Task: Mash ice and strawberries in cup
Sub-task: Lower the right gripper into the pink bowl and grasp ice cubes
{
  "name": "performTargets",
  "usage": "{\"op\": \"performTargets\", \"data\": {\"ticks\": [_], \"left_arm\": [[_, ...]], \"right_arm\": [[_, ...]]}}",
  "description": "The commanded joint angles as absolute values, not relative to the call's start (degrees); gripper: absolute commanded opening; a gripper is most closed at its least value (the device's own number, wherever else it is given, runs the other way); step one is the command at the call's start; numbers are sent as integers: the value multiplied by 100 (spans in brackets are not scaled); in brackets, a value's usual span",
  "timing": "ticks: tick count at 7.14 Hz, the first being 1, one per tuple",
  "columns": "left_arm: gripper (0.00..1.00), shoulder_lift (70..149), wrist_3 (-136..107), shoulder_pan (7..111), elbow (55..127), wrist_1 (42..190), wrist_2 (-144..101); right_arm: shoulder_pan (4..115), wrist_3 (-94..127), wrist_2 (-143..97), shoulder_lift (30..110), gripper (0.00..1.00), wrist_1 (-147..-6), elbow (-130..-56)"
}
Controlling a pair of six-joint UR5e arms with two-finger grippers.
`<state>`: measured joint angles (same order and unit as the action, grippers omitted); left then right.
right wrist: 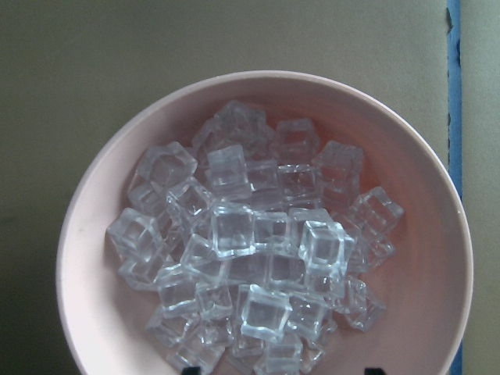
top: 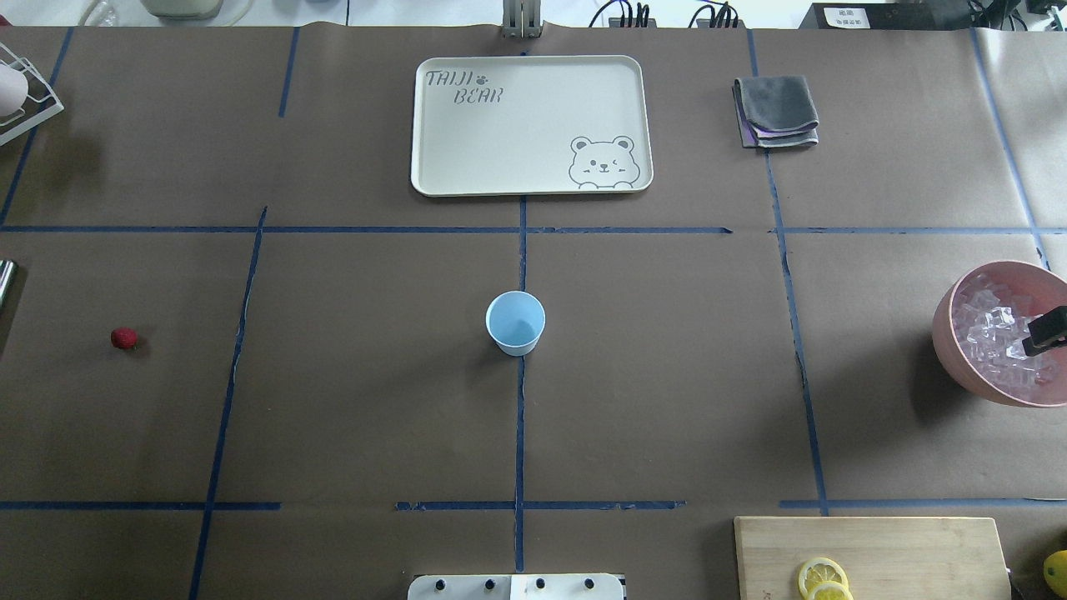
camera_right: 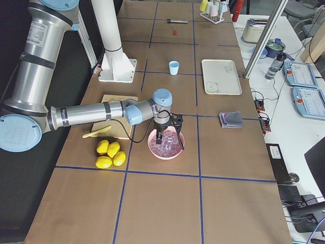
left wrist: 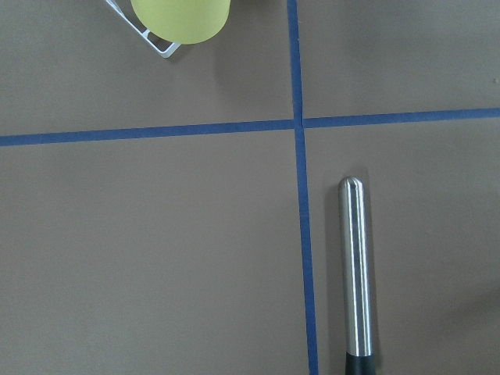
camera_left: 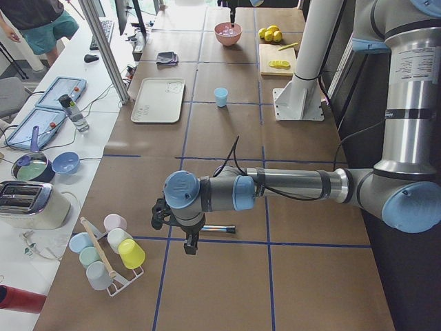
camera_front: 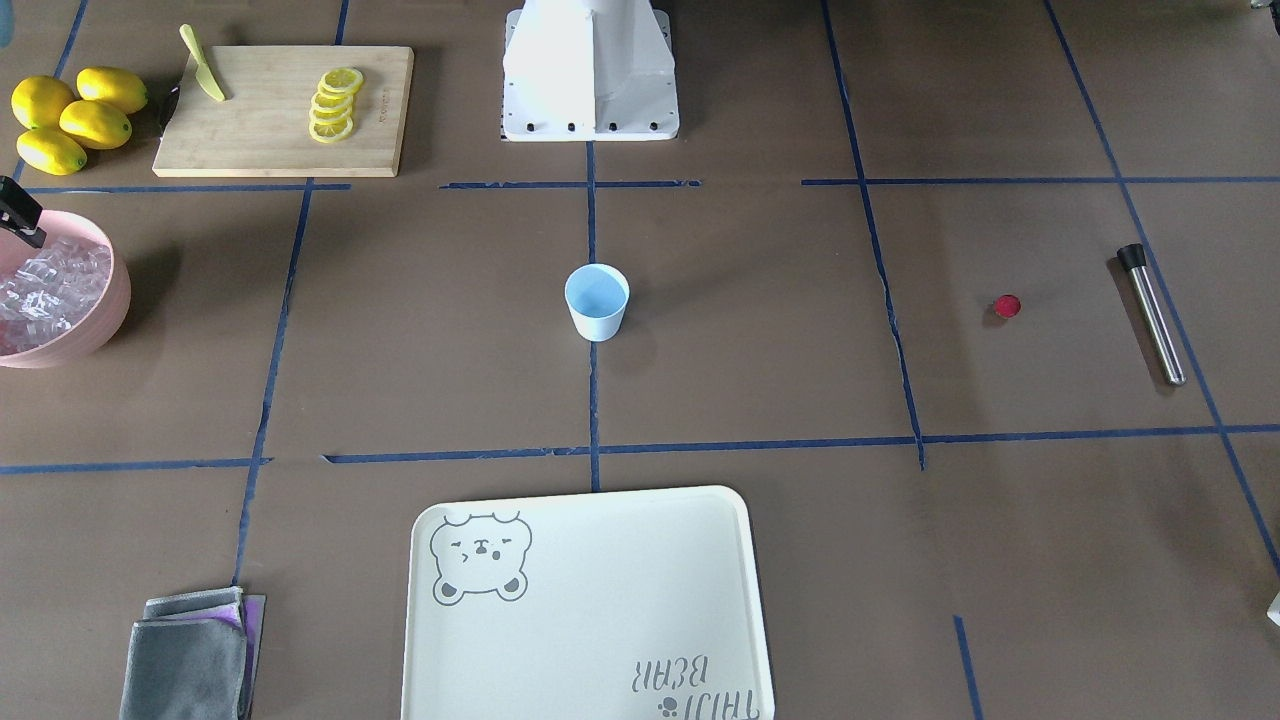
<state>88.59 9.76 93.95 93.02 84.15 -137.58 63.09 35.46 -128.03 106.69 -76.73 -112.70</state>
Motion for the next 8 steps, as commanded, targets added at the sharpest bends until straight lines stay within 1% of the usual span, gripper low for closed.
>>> {"op": "performTargets", "data": {"ticks": [1,6,7,8], "left_arm": [[100,8859,976,9396,9299,8411,-13755],[100,8859,976,9396,9281,8411,-13755],[100,8859,967,9396,9290,8411,-13764],[100,8859,967,9396,9281,8411,-13764]], "right_arm": [[6127,3551,-12797,10644,75,-7673,-11206],[6012,3542,-12604,10477,73,-7673,-10952],[6003,3533,-12604,10468,71,-7673,-10925],[6003,3533,-12604,10459,71,-7673,-10925]]}}
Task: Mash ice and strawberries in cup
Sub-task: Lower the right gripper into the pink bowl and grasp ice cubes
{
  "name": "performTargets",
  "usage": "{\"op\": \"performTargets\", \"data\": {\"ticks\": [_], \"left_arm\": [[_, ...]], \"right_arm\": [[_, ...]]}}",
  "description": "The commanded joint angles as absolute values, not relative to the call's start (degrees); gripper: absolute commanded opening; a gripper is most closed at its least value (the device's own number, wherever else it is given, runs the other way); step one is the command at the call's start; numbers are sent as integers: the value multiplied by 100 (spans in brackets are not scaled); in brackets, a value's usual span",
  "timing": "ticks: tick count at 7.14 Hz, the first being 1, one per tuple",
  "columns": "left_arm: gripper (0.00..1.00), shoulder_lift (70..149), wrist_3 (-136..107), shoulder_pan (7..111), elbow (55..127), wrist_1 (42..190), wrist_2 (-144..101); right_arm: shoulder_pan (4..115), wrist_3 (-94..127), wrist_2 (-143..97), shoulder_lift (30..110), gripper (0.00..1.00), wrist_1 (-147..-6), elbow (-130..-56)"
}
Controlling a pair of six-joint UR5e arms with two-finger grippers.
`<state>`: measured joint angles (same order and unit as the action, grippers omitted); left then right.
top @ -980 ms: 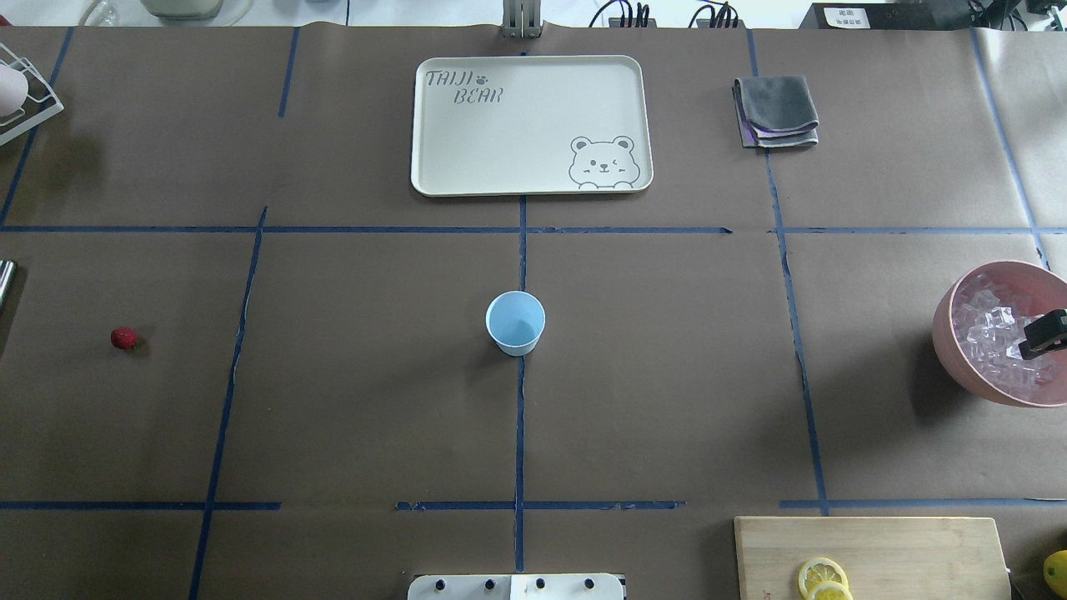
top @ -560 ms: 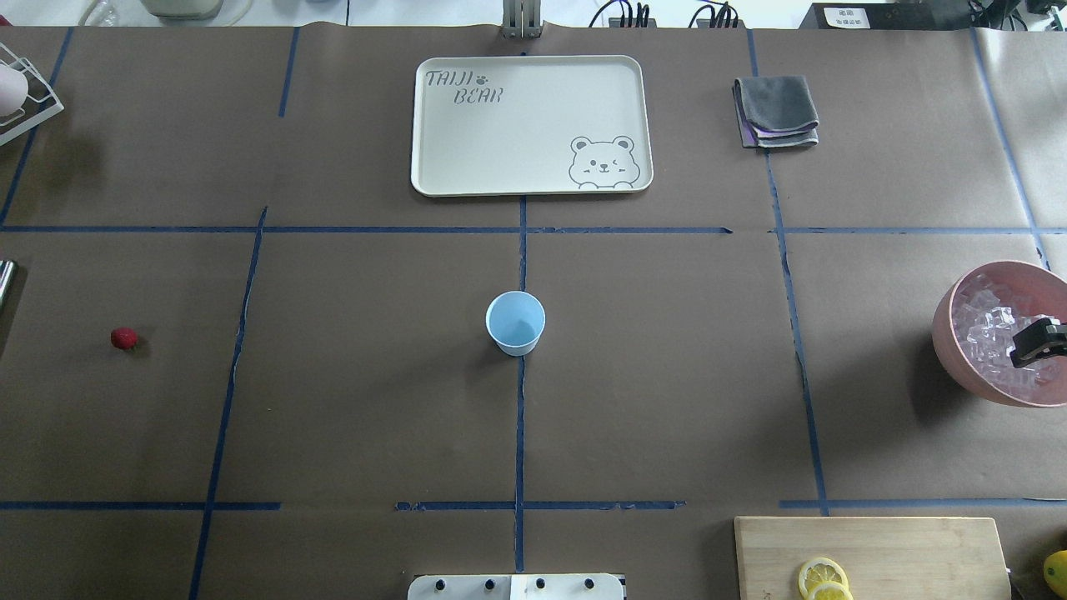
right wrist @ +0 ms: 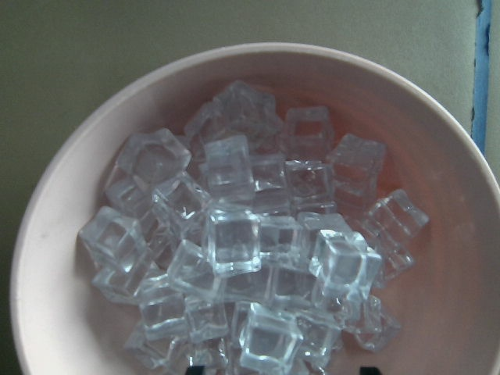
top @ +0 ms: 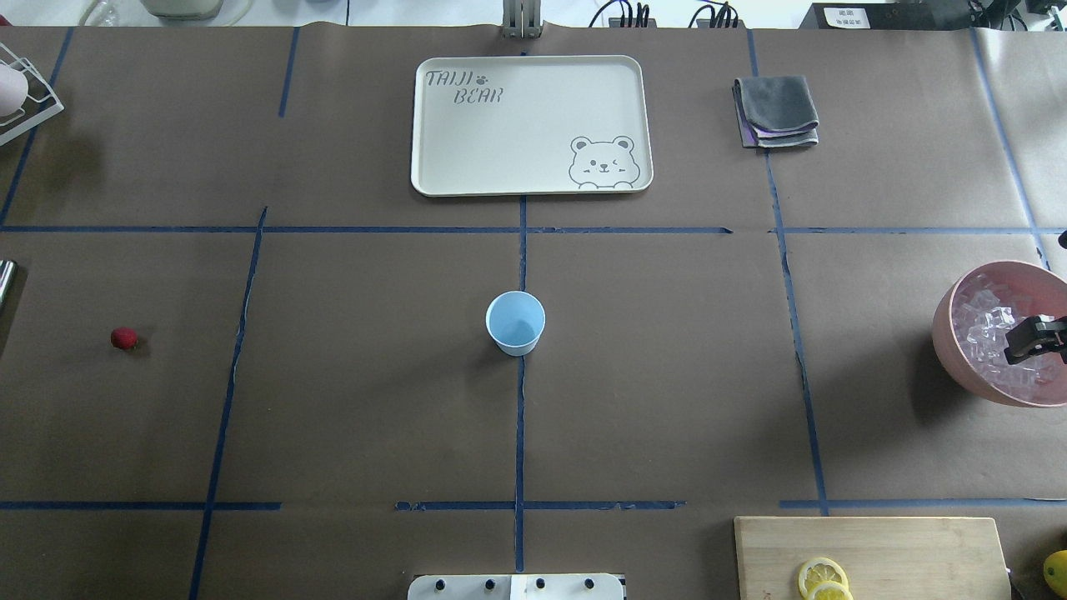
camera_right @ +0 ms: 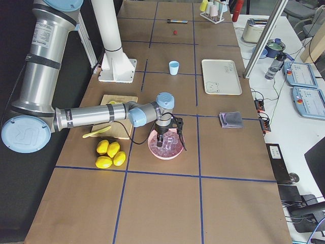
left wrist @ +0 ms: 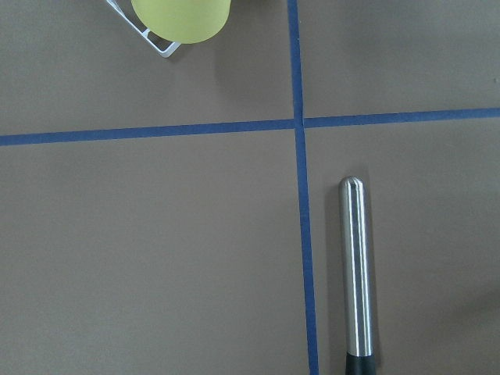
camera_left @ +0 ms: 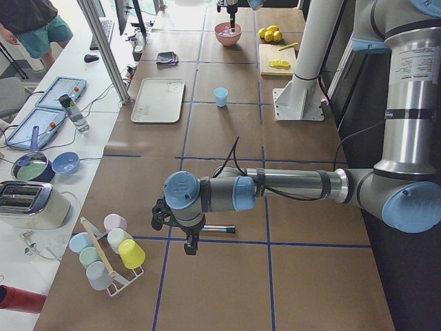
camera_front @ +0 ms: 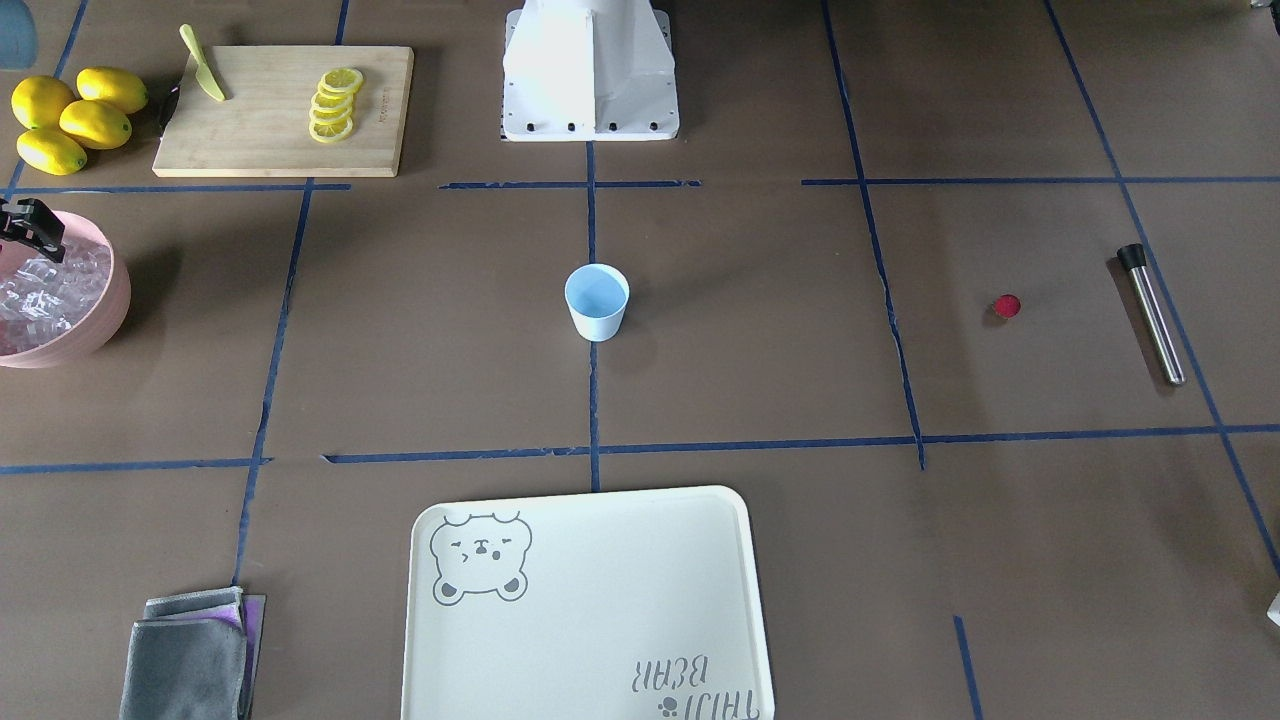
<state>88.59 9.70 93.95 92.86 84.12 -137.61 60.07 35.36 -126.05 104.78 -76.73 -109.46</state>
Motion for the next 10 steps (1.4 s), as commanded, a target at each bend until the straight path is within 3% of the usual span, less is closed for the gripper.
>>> {"op": "performTargets", "data": {"ticks": [1,4,7,9,10], "left_arm": [[100,8859,967,9396,9281,8411,-13764],[100,8868,967,9396,9290,8411,-13764],[100,8859,967,9396,9316,8411,-13920],[100,8859,967,9396,9334,8411,-13931],[100,8868,958,9396,9334,8411,-13931]], "right_arm": [[5986,3516,-12621,10415,71,-7673,-10864],[5941,3516,-12612,10292,71,-7664,-10723],[5933,3516,-12612,10318,63,-7673,-10723],[5933,3516,-12612,10318,48,-7673,-10705],[5941,3498,-12612,10327,21,-7664,-10714]]}}
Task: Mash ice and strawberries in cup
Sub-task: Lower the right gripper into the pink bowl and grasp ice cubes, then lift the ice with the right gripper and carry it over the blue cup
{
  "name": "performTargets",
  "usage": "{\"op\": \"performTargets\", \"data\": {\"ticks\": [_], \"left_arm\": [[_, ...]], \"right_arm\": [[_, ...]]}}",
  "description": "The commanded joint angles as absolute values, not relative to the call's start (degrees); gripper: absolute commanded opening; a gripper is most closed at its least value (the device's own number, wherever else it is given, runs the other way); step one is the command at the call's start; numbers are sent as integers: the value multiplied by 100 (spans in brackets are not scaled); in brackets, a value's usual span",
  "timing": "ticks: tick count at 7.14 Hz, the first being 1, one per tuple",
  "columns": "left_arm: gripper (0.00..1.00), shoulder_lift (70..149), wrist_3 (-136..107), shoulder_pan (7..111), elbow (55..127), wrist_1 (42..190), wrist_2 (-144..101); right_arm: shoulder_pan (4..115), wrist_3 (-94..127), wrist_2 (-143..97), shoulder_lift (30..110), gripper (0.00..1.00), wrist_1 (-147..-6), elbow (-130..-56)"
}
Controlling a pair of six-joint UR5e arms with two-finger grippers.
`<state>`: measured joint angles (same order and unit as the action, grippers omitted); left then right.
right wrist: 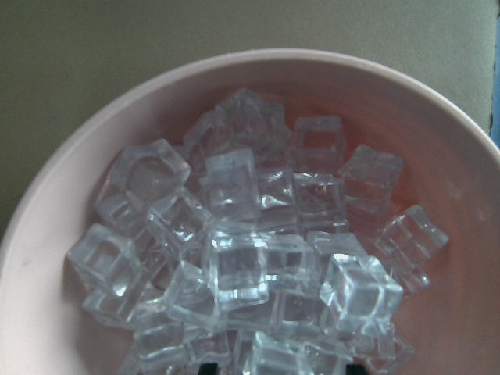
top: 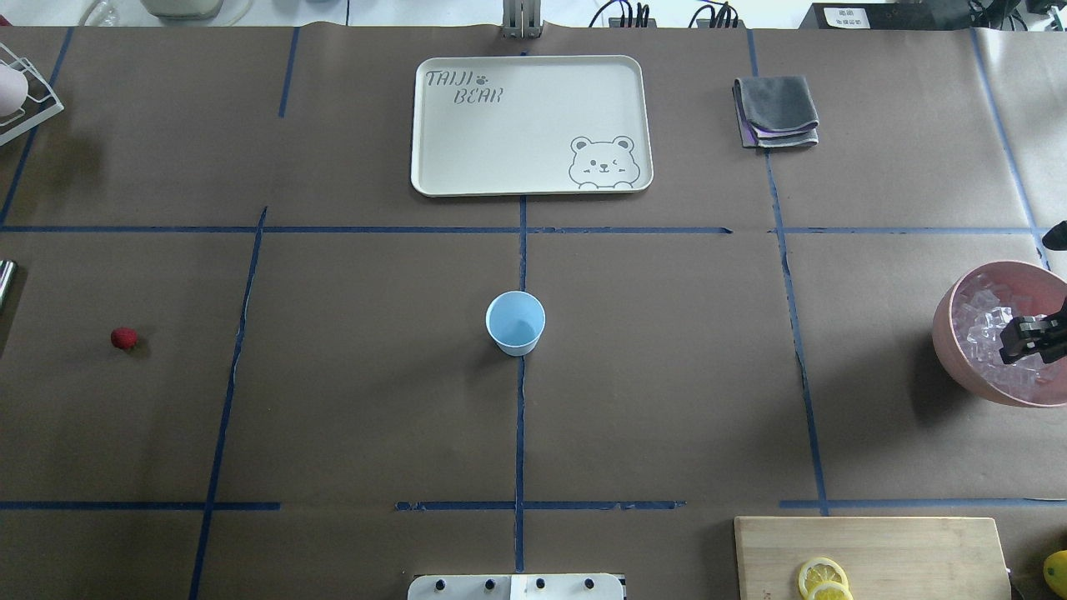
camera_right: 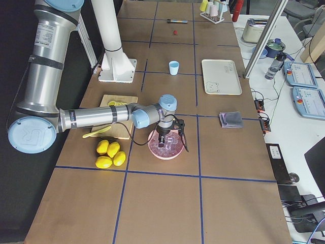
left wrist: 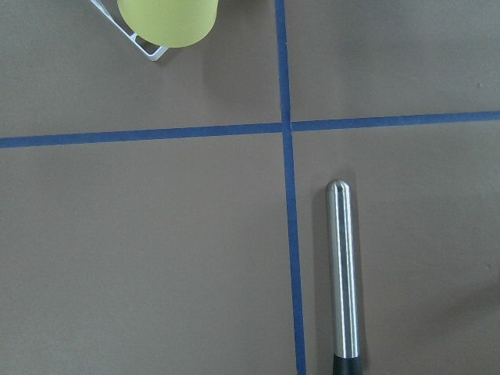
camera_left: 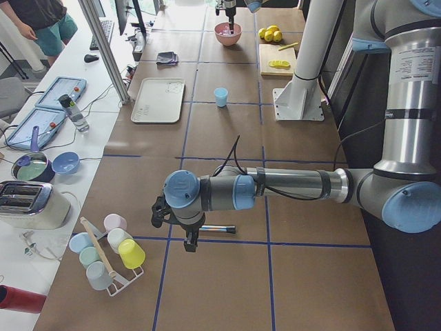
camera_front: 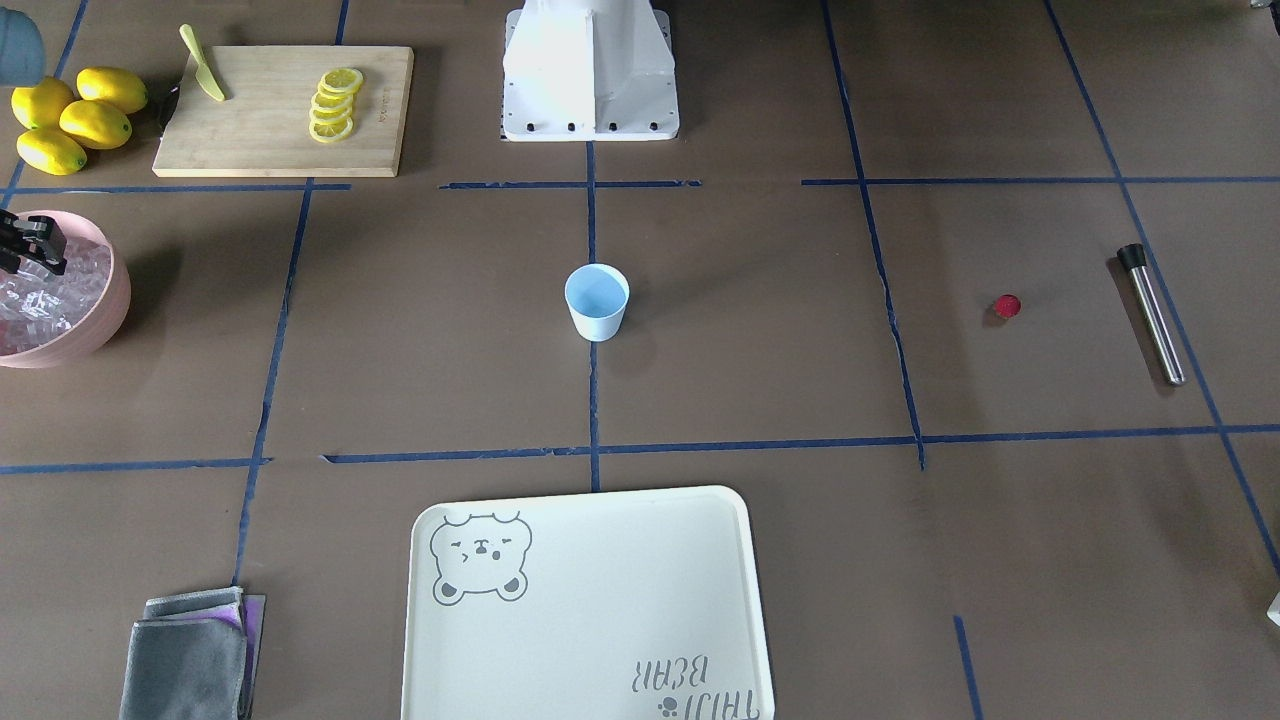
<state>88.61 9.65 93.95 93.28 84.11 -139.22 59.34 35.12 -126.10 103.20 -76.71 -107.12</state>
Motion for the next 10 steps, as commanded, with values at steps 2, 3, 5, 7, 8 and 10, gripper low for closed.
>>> {"op": "performTargets", "data": {"ticks": [2,3,5,7,8,10], "left_arm": [[100,8868,949,9396,9351,8411,-13948],[100,8868,949,9396,9352,8402,-14044],[100,8868,949,9396,9352,8402,-14054],[100,8868,949,9396,9352,8402,-14054],[100,8868,949,9396,9325,8411,-14054],[100,8868,975,9396,9334,8411,-14054]], "right_arm": [[5959,3498,-12612,10353,0,-7664,-10810],[6002,3498,-12612,10449,0,-7681,-11072],[6090,3498,-12621,10949,0,-7734,-11897],[6152,3498,-12647,10777,0,-7700,-12234],[6152,3533,-12682,10201,0,-7743,-12234],[6091,3568,-12691,9042,0,-8248,-12042]]}}
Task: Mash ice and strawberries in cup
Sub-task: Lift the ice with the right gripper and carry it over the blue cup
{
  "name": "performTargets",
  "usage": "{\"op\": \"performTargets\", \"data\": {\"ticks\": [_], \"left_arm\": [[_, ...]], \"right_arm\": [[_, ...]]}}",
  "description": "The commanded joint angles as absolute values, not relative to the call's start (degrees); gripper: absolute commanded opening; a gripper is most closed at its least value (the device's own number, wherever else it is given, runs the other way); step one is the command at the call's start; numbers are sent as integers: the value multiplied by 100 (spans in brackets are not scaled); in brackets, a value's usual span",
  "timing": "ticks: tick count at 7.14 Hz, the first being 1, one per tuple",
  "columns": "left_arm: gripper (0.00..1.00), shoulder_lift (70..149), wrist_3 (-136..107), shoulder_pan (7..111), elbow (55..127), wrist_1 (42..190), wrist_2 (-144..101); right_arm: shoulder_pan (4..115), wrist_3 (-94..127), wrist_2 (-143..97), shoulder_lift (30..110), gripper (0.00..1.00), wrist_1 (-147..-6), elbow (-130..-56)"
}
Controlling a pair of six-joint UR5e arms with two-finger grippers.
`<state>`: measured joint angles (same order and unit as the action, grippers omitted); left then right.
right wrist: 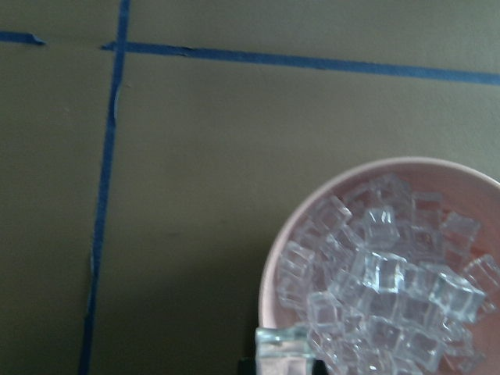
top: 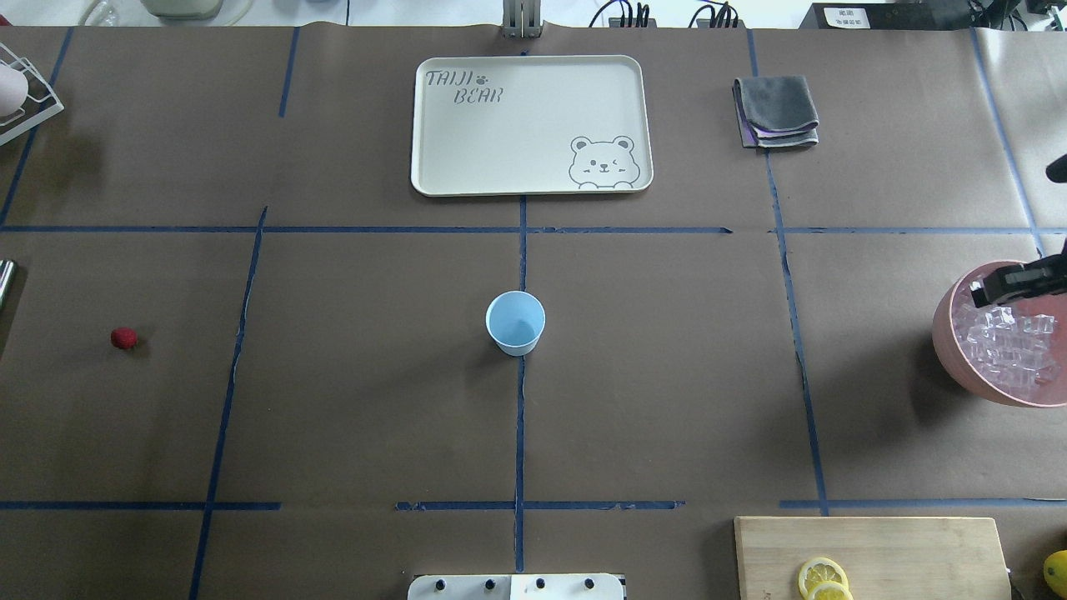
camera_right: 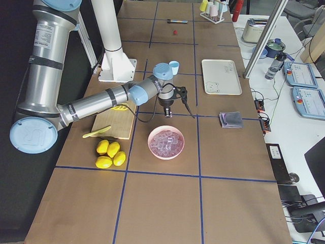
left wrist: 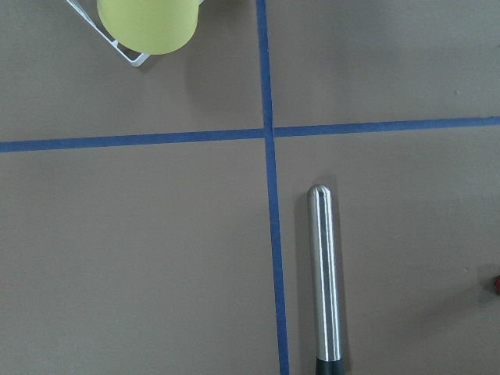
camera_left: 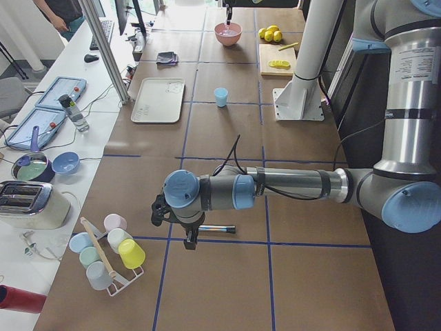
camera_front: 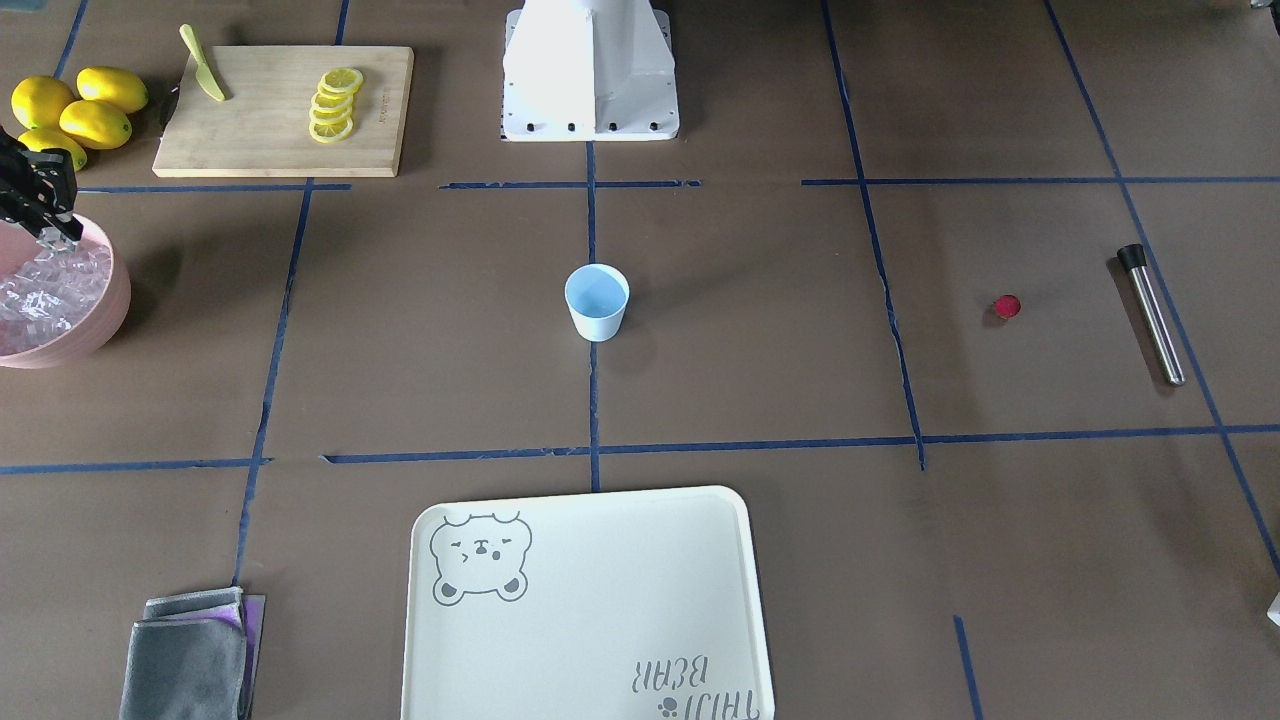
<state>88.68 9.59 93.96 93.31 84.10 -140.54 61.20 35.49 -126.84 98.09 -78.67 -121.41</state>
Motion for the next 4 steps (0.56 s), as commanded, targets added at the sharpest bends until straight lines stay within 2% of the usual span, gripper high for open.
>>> {"op": "performTargets", "data": {"ticks": [1,2,4], "left_arm": [[100,8868,976,9396,9325,8420,-14054],[100,8868,967,9396,9316,8411,-14054],[100,8877,967,9387,9308,8420,-14054]], "right_arm": [[5743,3612,-12674,7913,0,-9149,-11919],[5443,3673,-12622,6910,0,-9906,-11683],[4636,4625,-12167,5692,0,-10186,-11156]]}}
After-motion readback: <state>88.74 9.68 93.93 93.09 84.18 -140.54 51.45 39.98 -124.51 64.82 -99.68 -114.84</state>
